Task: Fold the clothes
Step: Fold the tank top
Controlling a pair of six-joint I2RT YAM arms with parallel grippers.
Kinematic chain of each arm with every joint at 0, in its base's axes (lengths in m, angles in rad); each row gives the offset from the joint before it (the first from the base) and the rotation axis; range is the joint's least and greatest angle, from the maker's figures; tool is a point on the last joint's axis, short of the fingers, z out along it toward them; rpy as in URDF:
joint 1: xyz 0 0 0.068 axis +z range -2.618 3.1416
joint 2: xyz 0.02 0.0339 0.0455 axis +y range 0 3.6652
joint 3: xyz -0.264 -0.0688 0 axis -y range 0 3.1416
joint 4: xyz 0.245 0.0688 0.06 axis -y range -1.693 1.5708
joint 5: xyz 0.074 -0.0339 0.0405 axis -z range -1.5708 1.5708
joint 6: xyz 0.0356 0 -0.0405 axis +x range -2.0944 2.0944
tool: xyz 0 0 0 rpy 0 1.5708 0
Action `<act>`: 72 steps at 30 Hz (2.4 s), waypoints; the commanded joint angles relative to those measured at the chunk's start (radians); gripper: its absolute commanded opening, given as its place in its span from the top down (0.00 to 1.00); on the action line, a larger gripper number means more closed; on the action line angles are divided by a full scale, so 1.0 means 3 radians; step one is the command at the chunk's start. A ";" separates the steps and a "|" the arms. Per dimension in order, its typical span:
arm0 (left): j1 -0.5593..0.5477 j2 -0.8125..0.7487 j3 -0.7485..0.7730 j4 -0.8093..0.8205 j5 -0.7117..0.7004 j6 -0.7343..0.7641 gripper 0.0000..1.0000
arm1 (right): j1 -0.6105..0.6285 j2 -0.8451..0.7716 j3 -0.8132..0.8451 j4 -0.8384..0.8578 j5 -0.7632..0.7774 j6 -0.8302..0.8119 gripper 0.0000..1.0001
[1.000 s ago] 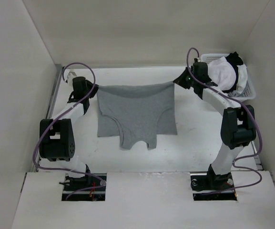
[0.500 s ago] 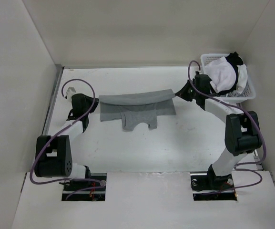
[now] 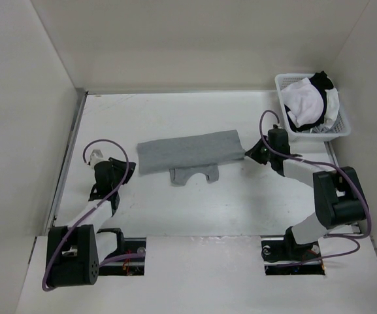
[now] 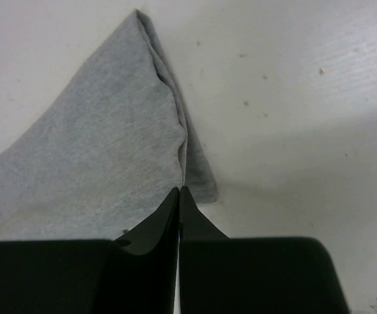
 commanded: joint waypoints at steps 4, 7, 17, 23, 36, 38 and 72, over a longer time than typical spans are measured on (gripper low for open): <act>0.0253 -0.0183 -0.0336 0.0089 0.0320 0.0019 0.80 | 0.0042 0.0005 -0.0255 0.0390 0.0185 0.0127 0.73; 0.0427 -0.0581 -0.0387 -0.0156 0.0417 0.0004 0.68 | 0.0042 -0.0041 -0.0250 0.0375 0.0210 0.0066 0.56; -0.0324 -0.0624 0.0149 -0.0342 -0.0083 0.0019 0.66 | 0.0027 0.0301 0.0016 0.0334 -0.0157 0.0112 0.47; -0.0677 -0.0608 0.0359 -0.0106 -0.0176 -0.0073 0.66 | 0.0057 0.0496 0.0042 0.0405 -0.0316 0.0423 0.52; -0.0724 -0.1104 0.0354 -0.0152 -0.0002 -0.0027 0.67 | 0.0118 0.0374 -0.0198 0.1039 -0.0015 0.0747 0.99; -0.0713 -0.1160 0.0339 -0.0198 0.0013 -0.0027 0.67 | 0.0220 0.0220 -0.0163 0.0964 0.0016 0.0522 1.00; -0.0269 -0.2015 0.0339 -0.0940 -0.0390 -0.0185 0.63 | 0.2916 0.1836 0.3428 -0.1109 0.0589 -0.0461 0.55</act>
